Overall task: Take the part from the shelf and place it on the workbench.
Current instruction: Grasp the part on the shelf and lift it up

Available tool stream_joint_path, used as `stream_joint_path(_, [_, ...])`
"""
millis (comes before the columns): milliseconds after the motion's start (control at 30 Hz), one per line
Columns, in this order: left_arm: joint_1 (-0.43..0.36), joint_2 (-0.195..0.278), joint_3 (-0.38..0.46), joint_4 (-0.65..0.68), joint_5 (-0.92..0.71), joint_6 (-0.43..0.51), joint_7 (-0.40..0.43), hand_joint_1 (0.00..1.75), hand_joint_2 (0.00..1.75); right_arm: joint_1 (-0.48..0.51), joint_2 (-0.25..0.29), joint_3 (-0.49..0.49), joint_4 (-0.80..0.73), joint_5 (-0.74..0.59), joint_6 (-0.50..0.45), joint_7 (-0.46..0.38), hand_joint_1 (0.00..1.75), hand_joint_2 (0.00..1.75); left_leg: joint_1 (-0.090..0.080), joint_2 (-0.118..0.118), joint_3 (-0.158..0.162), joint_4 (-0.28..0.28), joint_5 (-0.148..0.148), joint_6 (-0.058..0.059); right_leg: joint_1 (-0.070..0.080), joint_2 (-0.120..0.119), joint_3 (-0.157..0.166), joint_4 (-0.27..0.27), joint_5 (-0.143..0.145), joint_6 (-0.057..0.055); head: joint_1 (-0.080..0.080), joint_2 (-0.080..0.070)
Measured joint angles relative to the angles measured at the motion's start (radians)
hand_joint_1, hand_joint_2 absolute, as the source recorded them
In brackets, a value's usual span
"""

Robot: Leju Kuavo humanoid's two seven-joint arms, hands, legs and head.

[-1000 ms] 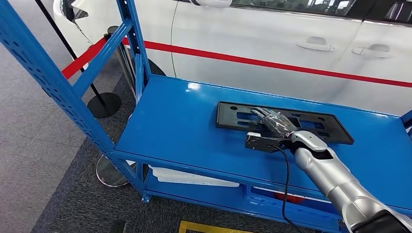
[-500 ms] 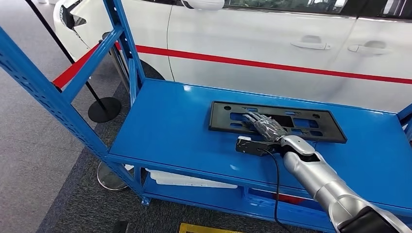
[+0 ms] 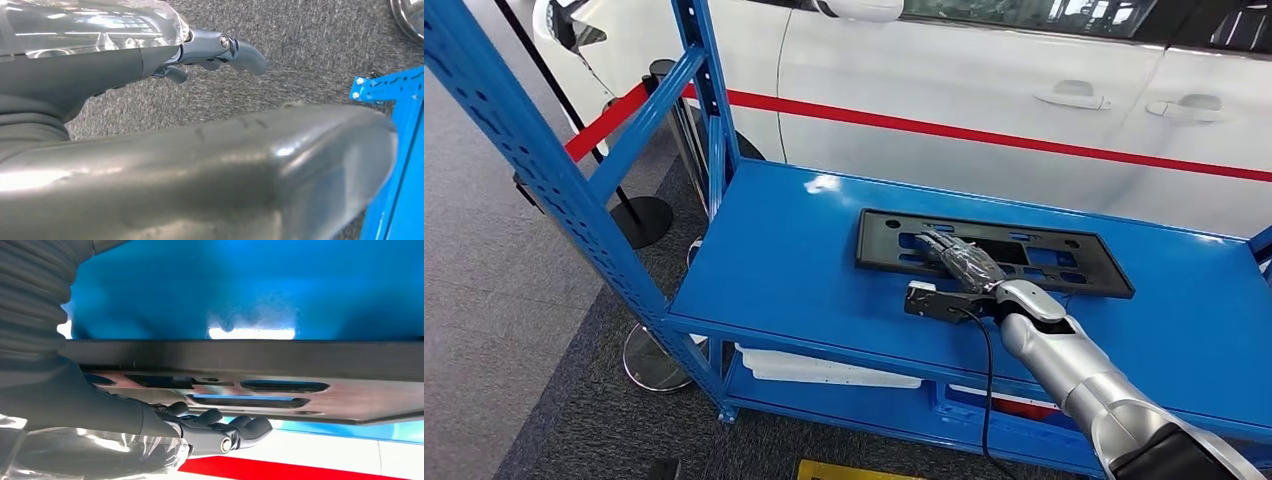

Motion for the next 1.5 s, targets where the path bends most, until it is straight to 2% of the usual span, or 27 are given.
stream_joint_path(33, [0.001,0.0,0.0,0.0,0.001,-0.001,0.0,0.0,0.0,0.0,0.0,0.0,0.003,0.0,-0.001,-0.002,0.0,1.75,-0.002,0.0,0.0,0.0,0.0,0.0,0.001,0.0,-0.005,0.01,0.007,-0.002,0.0,0.0])
stream_joint_path(67, [0.002,0.0,0.001,0.0,0.001,-0.002,0.0,0.0,0.0,-0.001,0.001,0.0,0.004,-0.001,-0.002,-0.003,0.0,1.75,-0.003,-0.001,0.002,0.0,0.0,0.0,0.002,0.0,0.011,-0.021,0.032,-0.007,0.0,0.0])
stream_joint_path(100, [0.002,0.0,0.002,0.0,0.002,-0.004,0.0,0.0,0.0,-0.003,0.002,0.0,0.006,-0.001,-0.004,-0.005,0.0,1.75,-0.005,-0.001,0.003,0.0,0.0,0.0,0.005,0.0,0.045,-0.088,0.068,-0.015,0.0,0.0])
stream_joint_path(167, [0.002,-0.001,0.003,0.0,0.006,-0.009,0.002,0.0,0.0,-0.008,0.006,0.0,0.007,-0.003,-0.008,-0.009,0.0,0.87,-0.008,-0.001,0.006,-0.002,0.0,-0.002,0.015,-0.001,0.115,-0.227,0.119,-0.035,0.0,0.0])
stream_joint_path(200, [0.002,-0.001,0.004,0.0,0.007,-0.012,0.003,0.0,0.0,-0.01,0.009,0.0,0.007,-0.004,-0.008,-0.01,0.0,0.44,-0.009,-0.001,0.005,-0.003,0.001,-0.005,0.019,-0.002,0.133,-0.265,0.128,-0.043,0.0,0.0])
stream_joint_path(233, [0.002,-0.002,0.004,0.0,0.009,-0.014,0.003,0.0,0.0,-0.011,0.012,0.0,0.008,-0.004,-0.009,-0.01,0.0,0.0,-0.008,0.0,0.004,-0.005,0.002,-0.01,0.022,-0.004,0.138,-0.279,0.128,-0.047,0.0,0.0])
stream_joint_path(300, [0.003,-0.002,0.006,0.0,0.011,-0.017,0.003,0.0,0.0,-0.011,0.018,0.001,0.009,-0.004,-0.01,-0.008,0.0,0.87,-0.009,0.0,0.005,-0.01,0.005,-0.021,0.02,-0.005,0.141,-0.29,0.136,-0.053,0.0,0.0])
stream_joint_path(367, [0.005,-0.001,0.007,0.0,0.011,-0.018,-0.001,0.0,0.0,-0.01,0.024,0.002,0.009,-0.004,-0.012,-0.005,0.0,1.75,-0.012,0.001,-0.003,0.012,-0.014,-0.029,0.012,-0.008,0.152,-0.313,0.148,-0.057,0.0,0.0])
stream_joint_path(400, [0.006,-0.001,0.008,0.0,0.01,-0.017,-0.003,0.0,0.0,-0.01,0.026,0.002,0.009,-0.004,-0.013,-0.004,0.0,1.75,-0.012,0.001,-0.02,0.052,-0.039,-0.032,0.009,-0.01,0.157,-0.322,0.153,-0.058,0.0,0.0])
stream_joint_path(467, [0.009,0.0,0.009,0.0,0.008,-0.015,-0.004,0.0,0.0,-0.007,0.028,0.002,0.008,-0.007,-0.017,0.0,0.0,1.75,-0.009,0.002,-0.078,0.179,-0.102,-0.038,0.01,-0.012,0.156,-0.323,0.154,-0.06,-0.001,0.0])
stream_joint_path(500, [0.011,0.0,0.01,0.0,0.006,-0.014,-0.004,0.0,0.0,-0.005,0.028,0.002,0.008,-0.009,-0.019,0.002,0.0,1.75,-0.007,0.002,-0.103,0.232,-0.121,-0.041,0.01,-0.012,0.154,-0.321,0.154,-0.06,-0.001,0.0])
stream_joint_path(533, [0.012,0.0,0.01,0.0,0.004,-0.012,-0.002,0.0,0.0,-0.003,0.028,0.002,0.007,-0.011,-0.02,0.004,0.0,1.75,-0.006,0.002,-0.113,0.253,-0.121,-0.043,0.01,-0.012,0.153,-0.319,0.152,-0.06,-0.001,0.0])
stream_joint_path(567, [0.013,0.0,0.01,0.0,0.002,-0.011,-0.001,0.0,0.0,-0.002,0.028,0.002,0.005,-0.012,-0.021,0.005,0.0,1.75,-0.005,0.002,-0.103,0.234,-0.1,-0.045,0.01,-0.01,0.153,-0.315,0.15,-0.058,-0.001,0.0])
stream_joint_path(633, [0.013,0.001,0.01,0.0,0.0,-0.01,0.002,0.0,0.0,-0.001,0.027,0.002,0.0,-0.014,-0.023,0.007,0.0,1.75,-0.002,0.004,-0.04,0.109,-0.038,-0.046,0.008,-0.008,0.151,-0.301,0.142,-0.051,-0.001,0.0])
stream_joint_path(700, [0.012,0.001,0.01,0.0,0.0,-0.01,0.003,0.0,0.0,-0.001,0.024,0.002,-0.003,-0.014,-0.024,0.009,0.0,1.75,-0.002,0.003,0.007,0.014,-0.009,-0.037,0.011,-0.005,0.145,-0.285,0.133,-0.04,0.0,0.0])
stream_joint_path(833, [0.011,0.0,0.01,0.0,-0.001,-0.009,0.004,0.0,0.0,-0.001,0.018,0.002,-0.008,-0.014,-0.027,0.013,0.0,1.75,-0.006,0.002,0.01,-0.001,-0.004,-0.011,0.011,-0.001,0.137,-0.275,0.128,-0.024,0.002,0.0])
stream_joint_path(900, [0.009,0.0,0.01,0.0,-0.002,-0.009,0.002,0.0,0.0,0.002,0.009,0.002,-0.015,-0.014,-0.029,0.014,0.0,1.75,-0.003,0.002,0.008,-0.006,0.002,0.0,0.007,-0.002,0.11,-0.214,0.087,-0.014,0.002,0.0])
stream_joint_path(933, [0.008,0.0,0.01,0.0,-0.003,-0.009,0.001,0.0,0.0,0.006,0.003,0.002,-0.02,-0.014,-0.031,0.015,0.14,1.75,-0.004,0.002,0.006,-0.006,0.003,0.003,0.006,-0.003,0.082,-0.154,0.054,-0.009,0.002,0.0])
stream_joint_path(1000, [0.009,0.0,0.01,0.0,-0.004,-0.01,-0.001,0.0,0.0,0.018,-0.01,0.002,-0.032,-0.014,-0.035,0.015,1.01,1.75,-0.005,0.001,0.003,-0.006,0.004,0.006,0.004,-0.003,0.018,-0.024,0.001,-0.004,0.002,0.0])
stream_joint_path(1033, [0.01,0.0,0.01,0.0,-0.005,-0.01,-0.001,0.0,0.0,0.024,-0.015,0.002,-0.039,-0.015,-0.038,0.015,1.45,1.75,-0.006,0.001,0.002,-0.006,0.004,0.007,0.004,-0.003,0.003,0.004,-0.001,-0.004,0.002,0.0])
stream_joint_path(1067, [0.011,0.0,0.01,0.0,-0.006,-0.01,-0.001,0.0,0.0,0.029,-0.019,0.002,-0.046,-0.014,-0.041,0.015,1.75,1.75,-0.006,0.001,0.003,-0.005,0.004,0.007,0.004,-0.003,0.005,-0.003,0.015,-0.004,0.002,0.0])
stream_joint_path(1100, [0.01,0.0,0.01,0.0,-0.006,-0.011,-0.001,0.0,0.0,0.033,-0.024,0.002,-0.053,-0.013,-0.046,0.015,1.75,1.75,-0.006,0.001,0.004,-0.005,0.003,0.008,0.002,-0.003,0.029,-0.053,0.048,-0.002,0.002,0.0])
stream_joint_path(1167, [0.007,0.0,0.01,0.0,-0.008,-0.011,-0.001,0.0,0.0,0.04,-0.033,0.002,-0.072,-0.007,-0.06,0.017,1.75,1.75,-0.009,0.0,0.005,-0.004,0.002,0.008,-0.003,-0.003,0.102,-0.204,0.111,0.011,0.002,0.0])
stream_joint_path(1200, [0.006,0.0,0.01,0.0,-0.009,-0.011,-0.001,0.0,0.0,0.043,-0.039,0.002,-0.083,-0.003,-0.066,0.017,1.75,1.75,-0.012,-0.001,0.004,-0.004,0.001,0.007,-0.003,-0.002,0.129,-0.26,0.13,0.013,0.002,0.0])
stream_joint_path(1233, [0.005,0.0,0.01,0.0,-0.009,-0.01,-0.001,0.0,0.0,0.047,-0.043,0.002,-0.093,0.0,-0.07,0.017,1.75,1.75,-0.015,-0.002,0.003,-0.004,0.001,0.006,-0.003,0.0,0.141,-0.289,0.136,0.012,0.001,0.0])
stream_joint_path(1300, [0.005,0.0,0.01,0.0,-0.009,-0.009,0.0,0.0,0.0,0.054,-0.049,0.002,-0.111,0.004,-0.074,0.017,1.75,1.75,-0.017,-0.002,0.002,-0.005,0.001,0.004,0.0,0.002,0.141,-0.294,0.137,0.002,0.001,0.0])
stream_joint_path(1500, [0.002,0.0,0.01,0.0,-0.012,-0.008,0.002,0.0,0.0,0.063,-0.064,0.002,-0.156,-0.005,-0.07,0.01,1.75,1.75,-0.013,-0.002,0.004,-0.01,0.003,-0.003,0.005,0.003,0.14,-0.293,0.136,-0.003,0.002,0.0])
